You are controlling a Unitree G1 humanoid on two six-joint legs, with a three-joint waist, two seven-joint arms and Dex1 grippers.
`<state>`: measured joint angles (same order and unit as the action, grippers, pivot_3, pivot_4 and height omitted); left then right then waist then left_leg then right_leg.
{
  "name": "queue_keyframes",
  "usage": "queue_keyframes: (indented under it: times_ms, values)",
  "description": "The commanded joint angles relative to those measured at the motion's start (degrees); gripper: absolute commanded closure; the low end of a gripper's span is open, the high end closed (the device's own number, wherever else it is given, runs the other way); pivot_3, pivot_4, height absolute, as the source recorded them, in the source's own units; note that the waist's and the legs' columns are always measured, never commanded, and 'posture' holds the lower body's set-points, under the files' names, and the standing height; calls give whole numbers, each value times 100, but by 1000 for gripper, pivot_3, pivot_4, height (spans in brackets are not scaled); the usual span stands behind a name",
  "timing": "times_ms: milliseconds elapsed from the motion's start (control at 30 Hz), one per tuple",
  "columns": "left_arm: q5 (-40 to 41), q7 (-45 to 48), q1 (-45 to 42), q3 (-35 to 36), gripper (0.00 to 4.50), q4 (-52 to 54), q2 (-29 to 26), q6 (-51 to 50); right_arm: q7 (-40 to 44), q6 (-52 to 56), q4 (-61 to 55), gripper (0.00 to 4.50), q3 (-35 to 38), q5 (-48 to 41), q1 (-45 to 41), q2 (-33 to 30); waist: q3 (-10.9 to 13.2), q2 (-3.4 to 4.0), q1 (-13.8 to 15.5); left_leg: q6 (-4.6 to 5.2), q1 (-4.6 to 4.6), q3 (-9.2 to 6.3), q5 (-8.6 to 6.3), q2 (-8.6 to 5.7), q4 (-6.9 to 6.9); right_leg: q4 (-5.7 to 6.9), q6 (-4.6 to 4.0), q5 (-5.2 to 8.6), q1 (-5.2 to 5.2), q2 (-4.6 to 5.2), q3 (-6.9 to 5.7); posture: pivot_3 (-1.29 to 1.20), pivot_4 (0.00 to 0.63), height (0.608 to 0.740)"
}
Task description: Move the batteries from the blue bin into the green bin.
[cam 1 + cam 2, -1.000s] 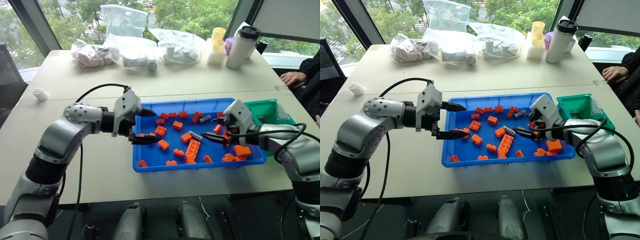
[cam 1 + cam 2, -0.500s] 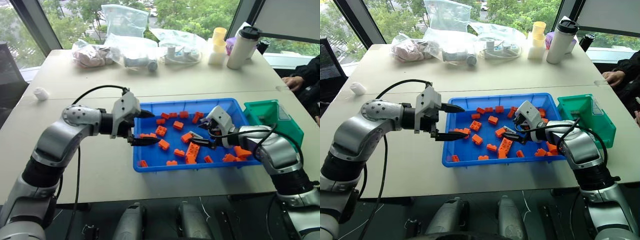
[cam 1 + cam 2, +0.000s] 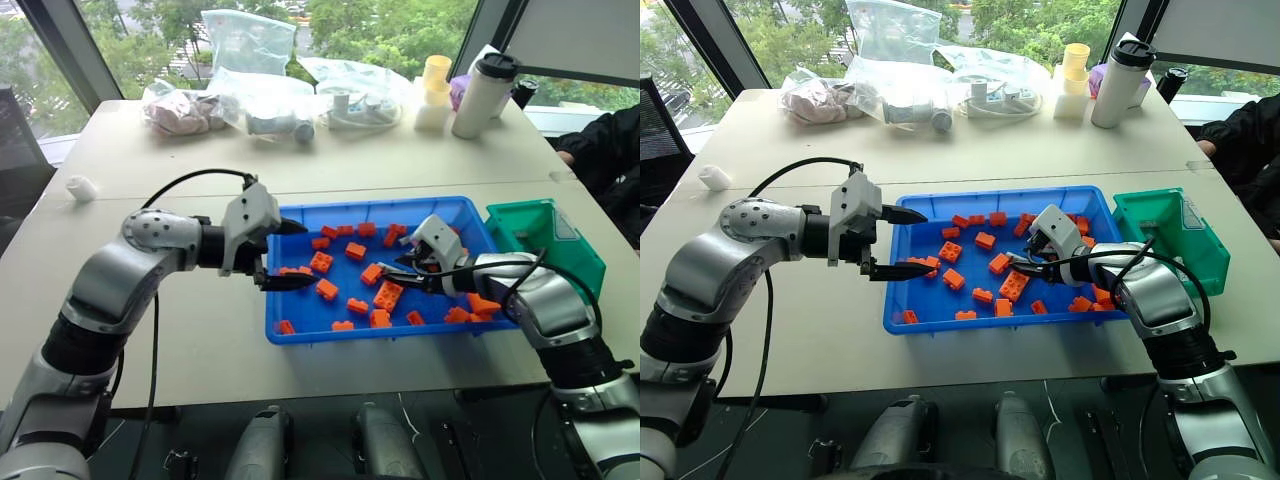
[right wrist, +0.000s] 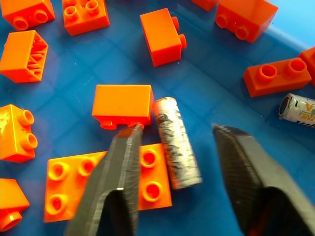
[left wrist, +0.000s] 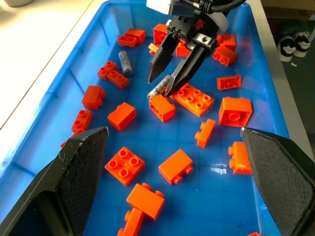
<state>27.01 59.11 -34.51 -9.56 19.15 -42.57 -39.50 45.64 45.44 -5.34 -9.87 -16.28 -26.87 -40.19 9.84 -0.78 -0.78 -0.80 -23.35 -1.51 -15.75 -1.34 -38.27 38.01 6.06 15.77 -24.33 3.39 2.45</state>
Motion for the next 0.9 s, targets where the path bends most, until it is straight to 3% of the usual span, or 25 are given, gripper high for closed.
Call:
queue_keyframes:
  times_ms: [33,67,333,567,700,900]
  values:
    - [8,4,-96,112,0,84,-1,71,19,62,-9,4279,-255,206,-16,5,0,0,0,0,0,0,0,0,0,0,0,0,0,0,0,0,150,740]
    - [3,2,-95,114,0,83,3,72,34,87,-36,4446,-268,205,-33,14,0,0,0,0,0,0,0,0,0,0,0,0,0,0,0,0,150,740]
    - [1,-22,-55,143,0,87,12,74,93,358,-328,4433,137,-70,-108,25,0,0,0,0,0,0,0,0,0,0,0,0,0,0,0,0,150,740]
    - [333,-66,-162,301,0,110,282,-36,-76,1074,-978,4433,2277,-1021,-100,-513,2,2,44,1,-5,-2,0,-5,0,-2,0,0,-1,9,-2,0,150,740]
    - [593,-67,-386,273,0,43,650,-148,-531,1240,-921,4433,3221,-964,76,-816,1,2,26,1,-4,-2,0,-4,0,-2,0,0,0,8,-3,0,150,740]
    - [487,-17,-663,62,0,-317,1026,-12,-1155,910,-275,4433,3657,-326,795,-1245,1,2,9,1,-3,2,0,-5,1,-1,0,0,1,7,0,0,150,740]
